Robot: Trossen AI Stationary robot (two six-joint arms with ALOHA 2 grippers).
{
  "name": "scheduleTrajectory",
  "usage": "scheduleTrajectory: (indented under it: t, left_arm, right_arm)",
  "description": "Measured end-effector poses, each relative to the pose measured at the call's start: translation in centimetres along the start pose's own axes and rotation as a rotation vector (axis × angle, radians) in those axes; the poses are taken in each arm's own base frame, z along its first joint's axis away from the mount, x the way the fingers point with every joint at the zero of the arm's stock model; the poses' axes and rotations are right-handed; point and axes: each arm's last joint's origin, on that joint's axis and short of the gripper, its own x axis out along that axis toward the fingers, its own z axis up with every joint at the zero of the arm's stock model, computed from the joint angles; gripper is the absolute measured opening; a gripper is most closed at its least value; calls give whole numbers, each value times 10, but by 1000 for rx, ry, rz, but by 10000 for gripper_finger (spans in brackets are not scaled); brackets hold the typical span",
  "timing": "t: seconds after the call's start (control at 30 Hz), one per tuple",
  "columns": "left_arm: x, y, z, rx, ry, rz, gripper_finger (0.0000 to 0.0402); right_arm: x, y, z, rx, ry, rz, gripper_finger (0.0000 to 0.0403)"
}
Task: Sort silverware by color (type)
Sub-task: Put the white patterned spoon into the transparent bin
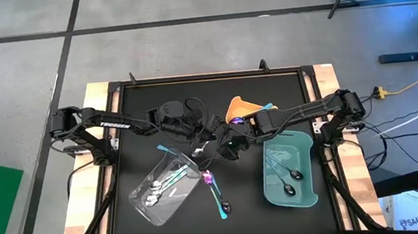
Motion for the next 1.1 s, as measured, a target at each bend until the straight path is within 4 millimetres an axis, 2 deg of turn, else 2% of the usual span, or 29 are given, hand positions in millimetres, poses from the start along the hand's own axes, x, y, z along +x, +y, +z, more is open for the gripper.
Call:
scheduleTrajectory:
  t: [0.23,0.5,0.6,0.73,0.83,1.1]
  left_arm:
    - [0,0,0,0,1,-2,26]
    - [0,-1,1,3,-4,-6,29]
    - [0,-1,1,3,-4,-7,27]
    - [0,0,0,2,-3,-6,30]
    - [0,0,0,1,-2,-5,28]
    - [0,-1,1,-19,2,-13,29]
  right_arm:
    - [0,0,0,9,-10,4,14]
    - [0,0,1,13,-13,1,102]
    - [0,0,1,64,-3,-4,122]
    - [0,1,-1,149,36,-7,130]
    - [-4,2,-4,151,58,5,131]
    - [-20,6,-13,261,78,45,131]
